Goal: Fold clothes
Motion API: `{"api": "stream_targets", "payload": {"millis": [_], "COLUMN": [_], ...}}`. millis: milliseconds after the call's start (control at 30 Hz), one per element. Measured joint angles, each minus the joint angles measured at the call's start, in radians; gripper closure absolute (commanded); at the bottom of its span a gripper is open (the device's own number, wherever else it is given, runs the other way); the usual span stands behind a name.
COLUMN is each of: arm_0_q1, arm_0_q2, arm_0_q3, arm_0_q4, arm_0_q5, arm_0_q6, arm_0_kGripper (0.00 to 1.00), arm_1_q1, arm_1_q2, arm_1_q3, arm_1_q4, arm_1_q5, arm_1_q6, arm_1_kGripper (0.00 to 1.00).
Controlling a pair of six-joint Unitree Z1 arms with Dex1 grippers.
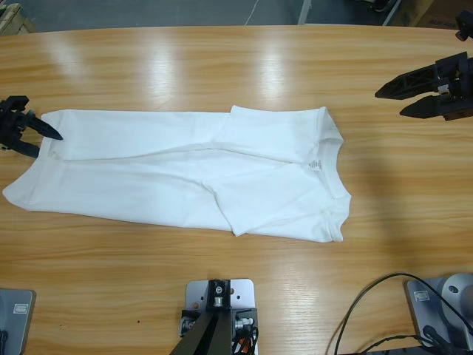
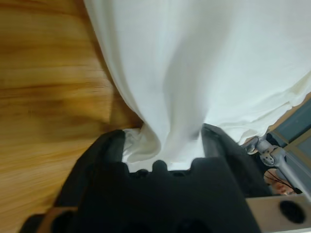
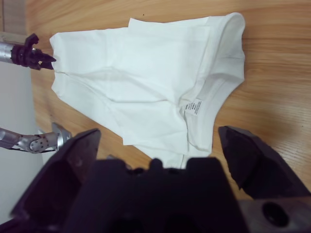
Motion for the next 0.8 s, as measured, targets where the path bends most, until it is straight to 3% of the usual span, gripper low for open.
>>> {"api": "stream_targets", "payload": {"millis": [800], "arm_0_q1": [-0.002], "arm_0_q2": [0.011], "arm_0_q3": [0.002], "arm_0_q4": [0.000], "arm_0_q5": [0.010], "arm_0_q6": [0.001], "arm_0_kGripper": [1.000], "arm_1_q1": [0.000], "arm_1_q2": [0.000], "arm_1_q3": [0.000], "arm_1_q4": [0.012], "arm_1_q5": [0.000], "arm_1_q6": [-0.006], "arm_1_kGripper": [0.004]}}
